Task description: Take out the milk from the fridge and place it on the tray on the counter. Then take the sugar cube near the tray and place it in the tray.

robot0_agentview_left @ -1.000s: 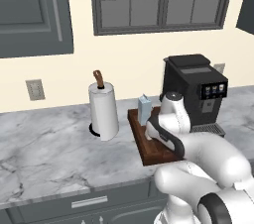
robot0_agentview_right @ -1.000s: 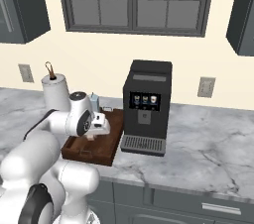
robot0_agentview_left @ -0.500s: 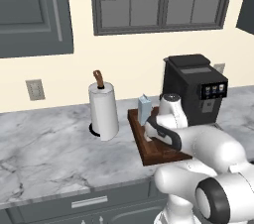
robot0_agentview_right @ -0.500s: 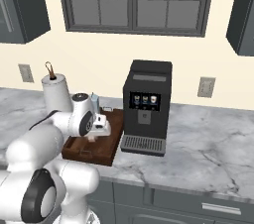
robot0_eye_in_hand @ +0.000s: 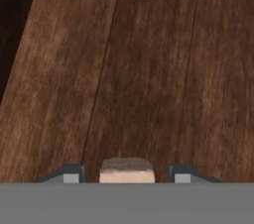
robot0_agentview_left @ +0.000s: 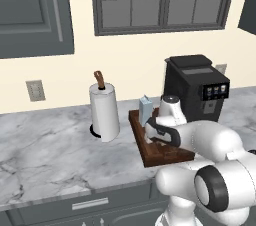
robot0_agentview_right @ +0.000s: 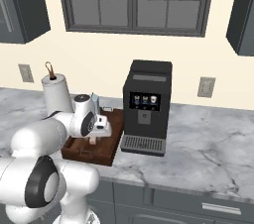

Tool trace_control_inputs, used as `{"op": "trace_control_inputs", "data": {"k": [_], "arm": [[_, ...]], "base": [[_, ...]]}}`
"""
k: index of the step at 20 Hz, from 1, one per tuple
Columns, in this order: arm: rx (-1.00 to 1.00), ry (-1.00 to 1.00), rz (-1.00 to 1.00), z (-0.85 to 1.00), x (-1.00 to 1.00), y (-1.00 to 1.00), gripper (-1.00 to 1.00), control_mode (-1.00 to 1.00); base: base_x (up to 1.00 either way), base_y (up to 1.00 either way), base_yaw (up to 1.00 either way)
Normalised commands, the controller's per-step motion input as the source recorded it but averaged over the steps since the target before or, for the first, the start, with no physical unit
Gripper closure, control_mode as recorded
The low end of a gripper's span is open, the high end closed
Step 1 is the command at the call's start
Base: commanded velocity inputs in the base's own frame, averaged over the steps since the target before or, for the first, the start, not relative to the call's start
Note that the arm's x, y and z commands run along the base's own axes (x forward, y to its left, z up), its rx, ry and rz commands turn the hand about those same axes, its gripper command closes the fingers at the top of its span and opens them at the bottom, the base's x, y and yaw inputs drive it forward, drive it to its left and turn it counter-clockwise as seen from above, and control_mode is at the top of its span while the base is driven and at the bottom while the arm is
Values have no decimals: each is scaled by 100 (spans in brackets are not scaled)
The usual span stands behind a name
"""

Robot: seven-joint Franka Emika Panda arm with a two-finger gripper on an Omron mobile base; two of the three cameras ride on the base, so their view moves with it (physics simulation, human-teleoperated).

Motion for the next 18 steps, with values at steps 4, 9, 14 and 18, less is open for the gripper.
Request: {"op": "trace_control_inputs", "data": {"k": [4, 9, 14, 18], "arm": [[0, -9, 0, 0, -7, 0, -100, -100], [0, 0, 0, 51, -37, 0, -100, -100], [0, -4, 0, 90, -53, 0, -100, -100], [1, -12, 0, 100, -55, 0, -100, -100]], "base": [[0, 0, 0], [0, 0, 0], [0, 0, 0], [0, 0, 0]]}}
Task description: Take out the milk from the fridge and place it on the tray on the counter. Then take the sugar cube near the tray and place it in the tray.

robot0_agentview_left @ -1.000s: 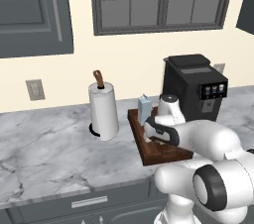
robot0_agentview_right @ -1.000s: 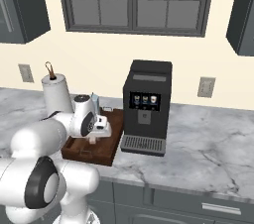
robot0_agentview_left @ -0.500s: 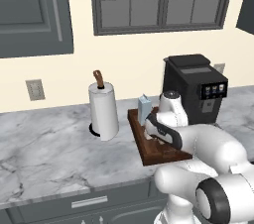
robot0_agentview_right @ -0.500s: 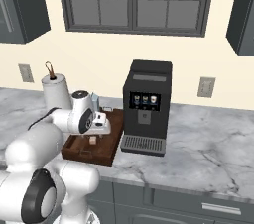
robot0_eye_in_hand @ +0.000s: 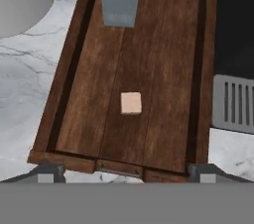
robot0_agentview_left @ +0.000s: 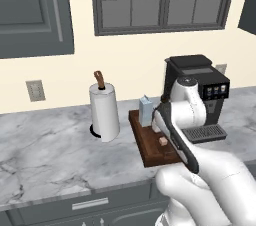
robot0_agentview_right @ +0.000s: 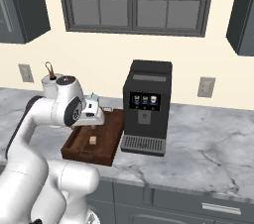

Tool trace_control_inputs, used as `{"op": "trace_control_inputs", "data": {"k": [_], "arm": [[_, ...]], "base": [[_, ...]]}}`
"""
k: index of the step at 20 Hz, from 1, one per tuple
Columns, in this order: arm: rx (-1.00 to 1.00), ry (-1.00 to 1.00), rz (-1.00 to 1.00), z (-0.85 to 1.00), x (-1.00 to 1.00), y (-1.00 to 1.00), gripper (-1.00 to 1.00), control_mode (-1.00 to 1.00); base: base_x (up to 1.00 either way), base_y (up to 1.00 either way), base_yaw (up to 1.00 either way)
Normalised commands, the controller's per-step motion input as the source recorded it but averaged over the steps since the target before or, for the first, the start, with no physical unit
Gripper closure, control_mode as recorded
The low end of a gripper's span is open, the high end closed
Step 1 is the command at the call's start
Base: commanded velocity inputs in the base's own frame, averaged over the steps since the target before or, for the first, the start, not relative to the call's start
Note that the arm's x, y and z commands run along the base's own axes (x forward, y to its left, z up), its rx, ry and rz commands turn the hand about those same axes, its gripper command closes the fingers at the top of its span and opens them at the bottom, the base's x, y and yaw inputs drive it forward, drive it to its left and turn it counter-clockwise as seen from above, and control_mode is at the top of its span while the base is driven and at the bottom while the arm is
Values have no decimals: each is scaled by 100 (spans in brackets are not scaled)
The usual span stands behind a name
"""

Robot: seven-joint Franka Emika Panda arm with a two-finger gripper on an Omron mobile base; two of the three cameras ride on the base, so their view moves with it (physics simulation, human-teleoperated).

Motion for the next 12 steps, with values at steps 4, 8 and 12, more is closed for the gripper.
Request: {"op": "trace_control_inputs", "data": {"k": [4, 8, 12], "arm": [[2, -18, -2, 98, -57, 0, -100, -100], [2, -25, -3, 92, -64, -1, -100, -100], [5, -22, -6, 99, -60, 0, -100, -100]], "base": [[0, 0, 0], [0, 0, 0], [0, 0, 0]]}}
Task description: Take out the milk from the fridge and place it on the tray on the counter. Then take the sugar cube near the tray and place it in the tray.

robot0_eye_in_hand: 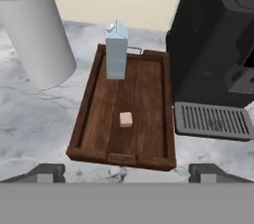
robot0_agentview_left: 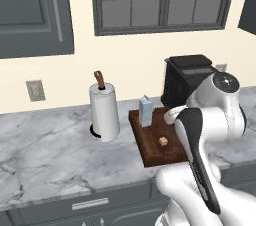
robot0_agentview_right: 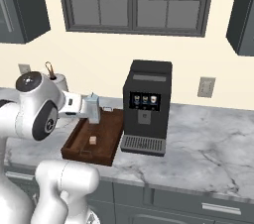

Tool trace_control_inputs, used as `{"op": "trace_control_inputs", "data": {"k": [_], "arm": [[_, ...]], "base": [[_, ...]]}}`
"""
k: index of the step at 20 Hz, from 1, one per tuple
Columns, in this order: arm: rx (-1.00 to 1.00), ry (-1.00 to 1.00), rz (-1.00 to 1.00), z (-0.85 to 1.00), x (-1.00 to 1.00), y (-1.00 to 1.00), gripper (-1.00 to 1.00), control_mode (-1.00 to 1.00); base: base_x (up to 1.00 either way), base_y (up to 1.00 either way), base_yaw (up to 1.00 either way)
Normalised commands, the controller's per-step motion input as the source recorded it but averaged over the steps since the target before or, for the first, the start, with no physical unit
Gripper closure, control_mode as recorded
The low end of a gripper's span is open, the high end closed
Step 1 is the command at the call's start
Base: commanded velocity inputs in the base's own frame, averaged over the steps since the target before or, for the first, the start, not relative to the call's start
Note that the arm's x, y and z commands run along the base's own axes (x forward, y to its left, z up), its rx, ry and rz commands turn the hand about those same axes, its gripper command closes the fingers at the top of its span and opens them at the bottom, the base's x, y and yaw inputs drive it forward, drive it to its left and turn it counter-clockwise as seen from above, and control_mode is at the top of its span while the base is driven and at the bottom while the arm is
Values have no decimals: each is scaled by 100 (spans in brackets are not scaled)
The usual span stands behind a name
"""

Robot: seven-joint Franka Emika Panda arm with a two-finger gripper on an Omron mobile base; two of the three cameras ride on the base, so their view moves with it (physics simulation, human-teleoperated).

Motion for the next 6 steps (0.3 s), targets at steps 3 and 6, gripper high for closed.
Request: {"op": "trace_control_inputs", "data": {"k": [3, 6], "arm": [[12, -5, -11, 100, -51, 0, -100, -100], [12, 0, -12, 99, -66, -9, -100, -100]], "base": [[0, 0, 0], [0, 0, 0]]}}
